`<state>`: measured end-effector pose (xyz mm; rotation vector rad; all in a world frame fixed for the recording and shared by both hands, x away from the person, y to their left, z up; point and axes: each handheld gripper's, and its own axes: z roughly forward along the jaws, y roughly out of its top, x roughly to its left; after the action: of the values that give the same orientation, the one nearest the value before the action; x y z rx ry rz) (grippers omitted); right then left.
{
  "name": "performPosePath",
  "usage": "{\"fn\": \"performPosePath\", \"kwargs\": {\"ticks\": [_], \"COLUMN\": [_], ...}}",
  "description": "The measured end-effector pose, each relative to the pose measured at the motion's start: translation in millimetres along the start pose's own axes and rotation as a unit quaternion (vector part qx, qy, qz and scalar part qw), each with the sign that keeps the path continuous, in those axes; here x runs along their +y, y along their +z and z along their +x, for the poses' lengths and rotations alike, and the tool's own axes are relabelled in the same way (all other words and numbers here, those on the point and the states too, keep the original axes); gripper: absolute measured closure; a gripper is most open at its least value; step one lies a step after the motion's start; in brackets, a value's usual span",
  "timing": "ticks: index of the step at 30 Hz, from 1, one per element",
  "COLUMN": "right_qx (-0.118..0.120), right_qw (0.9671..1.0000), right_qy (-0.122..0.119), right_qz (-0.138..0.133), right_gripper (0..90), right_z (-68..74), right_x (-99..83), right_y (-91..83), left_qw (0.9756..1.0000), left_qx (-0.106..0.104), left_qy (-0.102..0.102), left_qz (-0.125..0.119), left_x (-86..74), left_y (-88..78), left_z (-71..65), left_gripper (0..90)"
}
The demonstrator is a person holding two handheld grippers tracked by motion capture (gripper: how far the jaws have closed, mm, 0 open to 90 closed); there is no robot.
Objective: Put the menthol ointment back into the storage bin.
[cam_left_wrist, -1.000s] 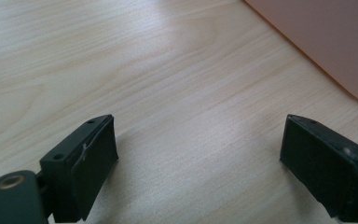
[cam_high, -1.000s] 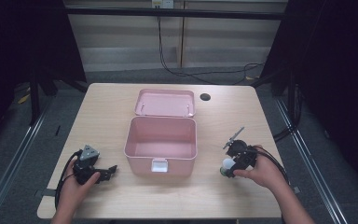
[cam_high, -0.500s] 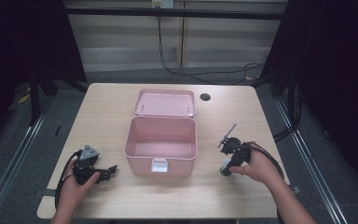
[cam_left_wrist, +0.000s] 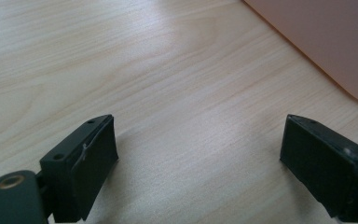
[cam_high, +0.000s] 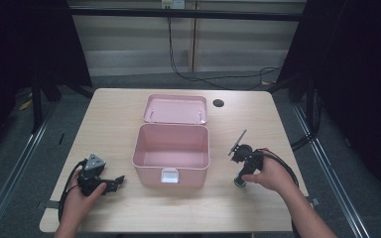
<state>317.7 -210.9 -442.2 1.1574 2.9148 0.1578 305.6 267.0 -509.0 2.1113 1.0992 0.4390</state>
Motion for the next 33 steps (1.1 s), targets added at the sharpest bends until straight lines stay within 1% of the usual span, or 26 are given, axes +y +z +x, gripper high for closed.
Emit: {"fn": "performPosePath", "kwargs": {"ticks": [2,5,7,8,10,14,15,17,18,19,20,21,23,24,26,27,28,31,32,33], "right_qx": [0.002,0.001,0.001,0.002,0.010,0.018,0.019,0.019,0.021,0.020,0.020,0.020,0.017,0.018,0.019,0.019,0.019,0.015,0.015,0.018], "right_qw": [1.0000,1.0000,1.0000,1.0000,0.9999,0.9994,0.9995,0.9996,0.9995,0.9997,0.9996,0.9996,0.9997,0.9997,0.9996,0.9997,0.9997,0.9997,0.9997,0.9997], "right_qy": [0.001,-0.004,-0.001,0.006,0.004,0.022,0.015,0.013,0.019,0.010,0.009,0.013,0.004,0.007,0.005,0.003,0.002,-0.002,-0.002,-0.005], "right_qz": [0.003,0.004,0.005,0.007,0.006,0.020,0.019,0.017,0.017,0.014,0.015,0.018,0.017,0.017,0.018,0.017,0.018,0.017,0.017,0.013], "right_gripper": [50.1,50.5,50.6,50.7,50.8,50.8,50.8,50.9,50.8,50.8,50.8,50.8,50.8,50.9,50.8,50.9,50.9,50.9,50.9,50.9], "right_z": [0.2,0.2,0.3,0.4,-0.9,0.8,0.4,0.7,1.9,1.4,1.8,3.1,3.3,4.0,3.8,4.2,4.7,5.5,5.5,6.2], "right_x": [0.2,0.2,0.2,0.3,-0.1,1.5,1.8,3.3,4.7,5.6,6.7,8.8,11.9,13.9,15.7,17.8,22.6,29.0,29.0,33.3], "right_y": [-0.2,-0.3,-0.4,-1.0,-2.4,-10.0,-12.1,-16.9,-19.8,-21.6,-23.9,-27.1,-32.3,-35.2,-38.0,-40.6,-47.3,-55.9,-55.9,-60.9], "left_qw": [1.0000,1.0000,1.0000,1.0000,1.0000,1.0000,1.0000,1.0000,1.0000,1.0000,1.0000,1.0000,1.0000,1.0000,1.0000,1.0000,1.0000,1.0000,1.0000,1.0000], "left_qx": [-0.002,-0.001,-0.001,0.000,0.000,0.000,0.000,0.000,0.000,0.000,0.000,0.000,0.000,0.000,0.000,0.000,0.000,0.002,0.002,0.002], "left_qy": [-0.001,0.000,0.000,0.001,0.001,0.001,0.001,0.002,0.002,0.002,0.001,0.001,0.001,0.001,0.001,0.001,0.002,0.002,0.002,0.002], "left_qz": [0.001,0.000,0.000,0.000,0.001,0.001,0.001,0.002,0.002,0.001,0.001,0.001,0.001,0.001,0.000,0.001,0.002,0.002,0.002,0.002], "left_x": [0.0,0.0,0.0,0.0,0.0,0.1,0.1,0.1,0.1,0.1,0.1,0.0,0.0,0.0,0.0,0.0,0.1,0.1,0.1,0.1], "left_y": [-0.1,0.0,0.0,0.0,0.0,0.0,0.0,0.0,0.0,0.0,0.0,0.0,0.0,0.0,0.0,0.0,0.0,0.0,0.0,0.0], "left_z": [0.2,0.0,0.1,0.0,0.0,-0.1,-0.1,-0.2,-0.2,-0.2,-0.2,-0.1,-0.1,0.0,0.0,-0.1,-0.2,-0.4,-0.4,-0.5], "left_gripper": [10.3,10.3,10.3,10.3,10.3,10.3,10.3,10.3,10.3,10.3,10.3,10.3,10.3,10.3,10.3,10.3,10.3,10.3,10.3,10.2]}}
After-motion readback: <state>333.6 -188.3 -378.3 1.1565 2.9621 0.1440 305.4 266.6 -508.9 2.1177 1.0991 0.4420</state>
